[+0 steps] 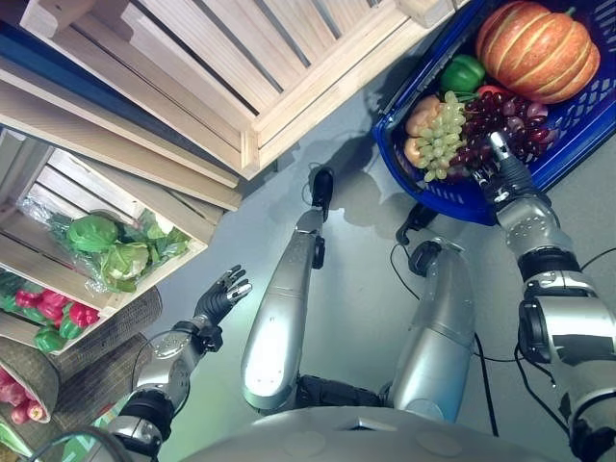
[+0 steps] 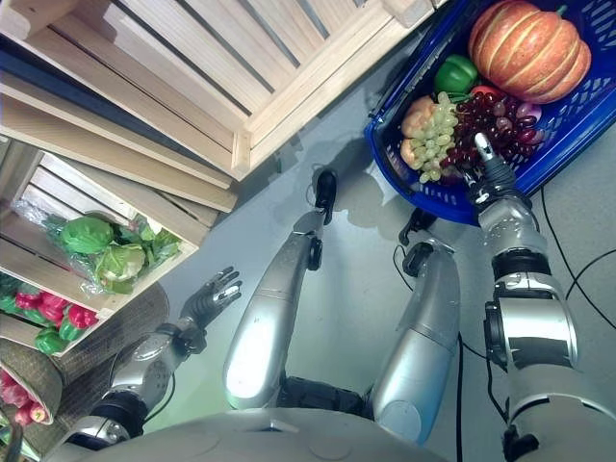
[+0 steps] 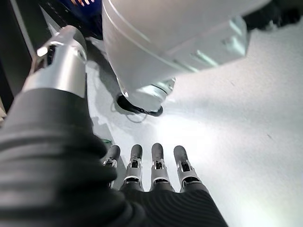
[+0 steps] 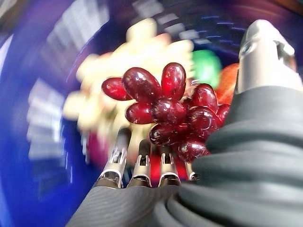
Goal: Pick up fruits and vegetables into the basket
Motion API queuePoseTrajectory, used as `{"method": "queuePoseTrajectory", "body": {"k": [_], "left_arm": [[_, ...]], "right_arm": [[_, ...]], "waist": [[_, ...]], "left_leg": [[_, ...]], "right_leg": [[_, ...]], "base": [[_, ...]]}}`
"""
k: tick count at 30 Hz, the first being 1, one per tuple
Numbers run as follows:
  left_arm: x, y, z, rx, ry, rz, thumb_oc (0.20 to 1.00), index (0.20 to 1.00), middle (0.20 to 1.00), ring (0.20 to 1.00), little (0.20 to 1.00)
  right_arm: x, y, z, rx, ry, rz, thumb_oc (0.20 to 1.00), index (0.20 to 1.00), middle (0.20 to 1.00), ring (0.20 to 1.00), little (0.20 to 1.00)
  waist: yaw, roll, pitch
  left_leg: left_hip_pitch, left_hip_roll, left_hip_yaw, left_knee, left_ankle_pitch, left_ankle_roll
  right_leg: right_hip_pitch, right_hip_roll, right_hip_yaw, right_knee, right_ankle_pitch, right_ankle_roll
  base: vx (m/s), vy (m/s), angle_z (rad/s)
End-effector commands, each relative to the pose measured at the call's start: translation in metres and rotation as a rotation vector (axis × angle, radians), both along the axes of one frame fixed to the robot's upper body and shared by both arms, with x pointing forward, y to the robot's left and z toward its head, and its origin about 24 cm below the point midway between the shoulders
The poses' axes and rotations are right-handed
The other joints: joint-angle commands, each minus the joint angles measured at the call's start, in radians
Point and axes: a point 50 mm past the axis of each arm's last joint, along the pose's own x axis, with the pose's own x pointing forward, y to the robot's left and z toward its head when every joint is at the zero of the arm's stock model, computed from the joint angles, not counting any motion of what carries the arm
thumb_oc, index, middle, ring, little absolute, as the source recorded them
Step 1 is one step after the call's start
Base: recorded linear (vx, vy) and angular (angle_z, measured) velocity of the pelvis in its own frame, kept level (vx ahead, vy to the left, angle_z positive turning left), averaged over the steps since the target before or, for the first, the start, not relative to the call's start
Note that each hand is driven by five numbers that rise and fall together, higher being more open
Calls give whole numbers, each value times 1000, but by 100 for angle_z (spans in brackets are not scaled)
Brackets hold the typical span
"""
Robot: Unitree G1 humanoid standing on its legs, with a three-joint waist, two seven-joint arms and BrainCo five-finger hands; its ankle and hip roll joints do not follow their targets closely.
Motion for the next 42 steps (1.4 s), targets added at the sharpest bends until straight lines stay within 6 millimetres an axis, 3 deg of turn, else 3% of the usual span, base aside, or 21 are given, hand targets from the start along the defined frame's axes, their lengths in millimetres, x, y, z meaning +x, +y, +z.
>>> {"method": "queuePoseTrajectory", "body": {"k": [1, 8, 10, 14, 22, 28, 34, 40, 42], "left_arm": [[-20, -9, -17, -39, 69, 79, 1000, 1000, 1000, 1000, 1000], [-15, 7, -18, 6, 80, 141, 1000, 1000, 1000, 1000, 1000], [-17, 14, -20, -17, 102, 200, 1000, 1000, 1000, 1000, 1000], [-18, 22, -20, 6, 95, 223, 1000, 1000, 1000, 1000, 1000], [-43, 22, -39, 58, 214, 206, 1000, 1000, 1000, 1000, 1000], [-63, 15, -55, 68, 343, 129, 1000, 1000, 1000, 1000, 1000], [-79, -5, -72, 3, 483, 4, 1000, 1000, 1000, 1000, 1000], [-85, -17, -78, -41, 568, -75, 1000, 1000, 1000, 1000, 1000], [-87, -18, -79, -39, 601, -86, 1000, 1000, 1000, 1000, 1000]], "right_arm": [[-22, -25, -6, -437, 132, -43, 1000, 1000, 1000, 1000, 1000], [-52, 10, -72, -490, 298, 157, 1000, 1000, 1000, 1000, 1000], [-74, 22, -98, -440, 319, 216, 1000, 1000, 1000, 1000, 1000], [-100, 37, -122, -424, 339, 299, 1000, 1000, 1000, 1000, 1000], [-154, 61, -163, -286, 471, 438, 1000, 1000, 1000, 1000, 1000], [-186, 81, -190, -172, 605, 508, 1000, 1000, 1000, 1000, 1000], [-219, 92, -218, 68, 798, 387, 1000, 1000, 1000, 1000, 1000], [-247, 95, -232, 291, 951, 308, 1000, 1000, 1000, 1000, 1000], [-251, 94, -233, 293, 986, 330, 1000, 1000, 1000, 1000, 1000]], "waist": [[-53, 127, -43], [-80, 41, -43], [-89, 5, -43], [-102, -38, -43], [-122, -121, -198], [-140, -139, -301], [-160, -138, -366], [-179, -124, -404], [-182, -123, -413]], "left_leg": [[49, -20, 53, -81, -35, 64], [198, 1, 44, -114, -47, 62], [274, 11, 41, -137, -50, 61], [410, 27, 36, -193, -26, 60], [593, 42, 29, -288, -46, 61], [687, 52, 47, -372, -35, 63], [747, 47, 74, -373, -63, 72], [792, 43, 96, -368, -90, 79], [801, 41, 101, -363, -98, 82]], "right_leg": [[77, 98, -9, -39, -37, 65], [258, 111, -14, -132, -12, 87], [350, 116, -12, -174, -5, 102], [518, 126, -25, -290, 42, 107], [742, 138, -6, -468, 79, 140], [824, 139, 14, -530, 104, 163], [880, 125, 39, -601, 138, 174], [915, 121, 50, -628, 144, 171], [921, 122, 56, -626, 142, 170]], "base": [[-33, -35, -6], [-13, -18, -2], [19, -5, -1], [21, 28, -3], [126, 42, -9], [112, 69, -10], [54, 85, -13], [9, 83, -23], [20, 52, -14]]}}
